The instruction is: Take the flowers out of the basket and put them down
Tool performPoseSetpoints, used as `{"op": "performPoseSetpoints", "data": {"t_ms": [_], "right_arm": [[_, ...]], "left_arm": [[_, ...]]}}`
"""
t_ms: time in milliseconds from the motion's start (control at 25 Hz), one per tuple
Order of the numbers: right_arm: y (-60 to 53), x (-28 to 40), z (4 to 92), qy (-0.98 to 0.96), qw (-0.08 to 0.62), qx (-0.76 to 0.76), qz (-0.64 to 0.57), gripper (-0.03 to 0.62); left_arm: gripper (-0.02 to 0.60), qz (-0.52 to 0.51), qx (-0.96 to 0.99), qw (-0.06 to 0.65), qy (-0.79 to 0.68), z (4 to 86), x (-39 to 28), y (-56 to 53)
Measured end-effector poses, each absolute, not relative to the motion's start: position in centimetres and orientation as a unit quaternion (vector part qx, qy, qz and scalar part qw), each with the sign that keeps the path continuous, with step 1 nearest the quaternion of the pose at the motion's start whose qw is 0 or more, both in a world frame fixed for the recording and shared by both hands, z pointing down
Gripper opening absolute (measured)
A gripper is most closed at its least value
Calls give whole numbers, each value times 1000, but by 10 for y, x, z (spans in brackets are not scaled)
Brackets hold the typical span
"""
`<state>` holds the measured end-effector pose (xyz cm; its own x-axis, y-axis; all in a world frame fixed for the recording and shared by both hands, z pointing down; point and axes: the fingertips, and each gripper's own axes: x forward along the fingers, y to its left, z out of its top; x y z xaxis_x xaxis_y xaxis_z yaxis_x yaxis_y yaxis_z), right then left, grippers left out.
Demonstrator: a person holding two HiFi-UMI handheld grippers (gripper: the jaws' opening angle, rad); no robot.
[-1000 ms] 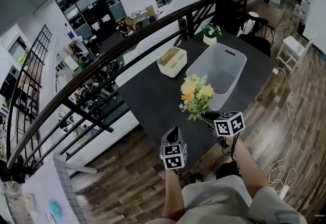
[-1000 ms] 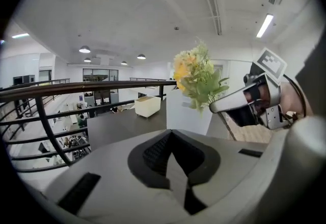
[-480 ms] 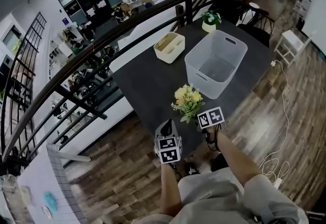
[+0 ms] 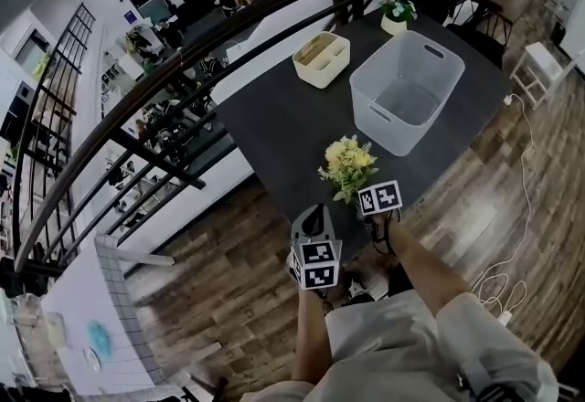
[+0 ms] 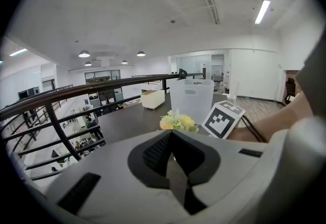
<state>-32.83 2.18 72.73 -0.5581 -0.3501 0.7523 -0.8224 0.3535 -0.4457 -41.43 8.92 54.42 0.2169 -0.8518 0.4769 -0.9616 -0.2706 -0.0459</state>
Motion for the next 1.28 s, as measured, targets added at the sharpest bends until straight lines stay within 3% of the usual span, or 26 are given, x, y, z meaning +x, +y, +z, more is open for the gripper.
{"op": "performPoseSetpoints", "data": {"t_ms": [320, 360, 440, 600, 880, 1000, 1040, 1080, 1280], "right_arm": [[18, -340, 744, -759, 251, 394, 453, 79], [18, -339, 743, -759, 247, 396, 455, 90], [20, -338, 740, -758, 235, 399, 460, 172], [24, -321, 712, -768, 203, 405, 453, 183], [24, -264, 546, -822, -6, 419, 385, 181], [64, -241, 467, -855, -119, 376, 336, 172], [79, -231, 456, -856, -141, 379, 323, 141], [92, -225, 456, -854, -145, 386, 316, 74], [147, -207, 491, -834, -78, 442, 321, 9]], "left_arm": [[23, 251, 770, 136, -571, 565, -418, 104], [23, 251, 771, 138, -569, 566, -415, 103], [23, 247, 774, 139, -566, 565, -411, 104], [23, 227, 784, 126, -564, 543, -409, 102], [23, 133, 764, 116, -621, 478, -426, 88], [23, 112, 768, 127, -617, 478, -404, 101], [23, 111, 770, 130, -615, 481, -395, 108], [23, 110, 771, 133, -613, 484, -387, 115], [23, 121, 778, 140, -600, 496, -359, 168]]}}
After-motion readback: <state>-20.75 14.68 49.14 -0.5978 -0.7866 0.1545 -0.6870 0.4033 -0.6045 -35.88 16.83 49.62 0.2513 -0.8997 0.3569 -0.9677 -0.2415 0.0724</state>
